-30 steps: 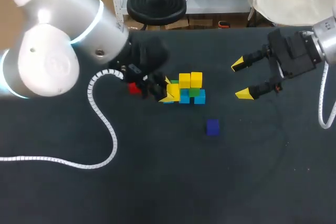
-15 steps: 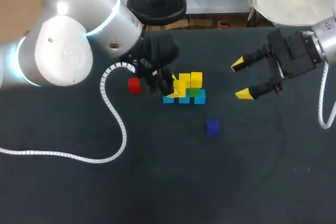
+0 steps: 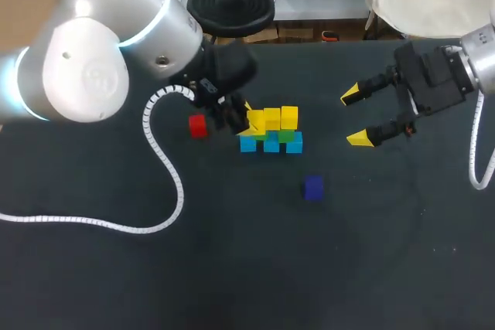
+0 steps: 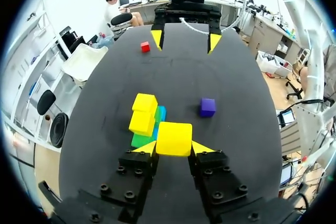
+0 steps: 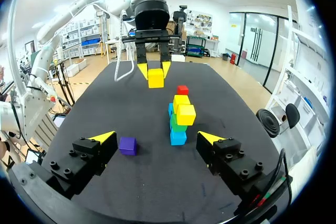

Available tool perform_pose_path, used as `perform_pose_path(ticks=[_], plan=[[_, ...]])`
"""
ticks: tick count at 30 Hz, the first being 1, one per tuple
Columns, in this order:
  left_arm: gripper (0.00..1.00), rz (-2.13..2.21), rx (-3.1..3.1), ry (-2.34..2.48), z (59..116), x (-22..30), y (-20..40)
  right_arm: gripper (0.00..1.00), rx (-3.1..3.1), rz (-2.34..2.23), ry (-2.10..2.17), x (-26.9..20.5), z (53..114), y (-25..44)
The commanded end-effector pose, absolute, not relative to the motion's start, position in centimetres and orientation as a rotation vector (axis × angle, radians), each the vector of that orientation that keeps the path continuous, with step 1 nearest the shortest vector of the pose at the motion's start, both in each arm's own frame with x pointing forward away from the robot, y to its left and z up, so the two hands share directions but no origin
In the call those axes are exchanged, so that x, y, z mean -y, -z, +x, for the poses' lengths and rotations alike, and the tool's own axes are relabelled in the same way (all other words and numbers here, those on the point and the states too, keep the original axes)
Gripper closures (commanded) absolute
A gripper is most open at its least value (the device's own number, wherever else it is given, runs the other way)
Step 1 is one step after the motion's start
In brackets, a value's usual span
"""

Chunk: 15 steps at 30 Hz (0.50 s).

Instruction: Place the blue cubes, place green cubes on the blue cubes, place the yellow cubes on the green cubes, then place the red cubes on the yellow cubes, and place purple cube on the red cubes.

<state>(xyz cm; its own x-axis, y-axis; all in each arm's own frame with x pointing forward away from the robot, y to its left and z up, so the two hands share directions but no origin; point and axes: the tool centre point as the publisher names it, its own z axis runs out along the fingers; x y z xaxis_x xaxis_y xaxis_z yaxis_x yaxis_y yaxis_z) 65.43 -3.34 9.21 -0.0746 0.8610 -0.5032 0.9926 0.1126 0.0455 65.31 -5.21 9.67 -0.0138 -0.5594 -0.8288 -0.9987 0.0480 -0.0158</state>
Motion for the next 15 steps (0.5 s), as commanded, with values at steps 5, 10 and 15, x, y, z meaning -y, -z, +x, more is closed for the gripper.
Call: perform_pose_path(ticks=[5, 10, 15], plan=[[1.00, 1.778, -2.057, 0.417, 67.4, 3.6, -7.6, 0.00, -1.652, -1.588, -0.827, 5.2, 65.3, -9.6], [1.00, 1.770, -2.077, 0.413, 68.3, 3.9, -7.2, 0.00, -1.652, -1.588, -0.827, 5.2, 65.3, -9.6], [1.00, 1.772, -2.092, 0.411, 68.7, 3.8, -6.7, 0.00, -1.652, -1.588, -0.827, 5.2, 65.3, -9.6]])
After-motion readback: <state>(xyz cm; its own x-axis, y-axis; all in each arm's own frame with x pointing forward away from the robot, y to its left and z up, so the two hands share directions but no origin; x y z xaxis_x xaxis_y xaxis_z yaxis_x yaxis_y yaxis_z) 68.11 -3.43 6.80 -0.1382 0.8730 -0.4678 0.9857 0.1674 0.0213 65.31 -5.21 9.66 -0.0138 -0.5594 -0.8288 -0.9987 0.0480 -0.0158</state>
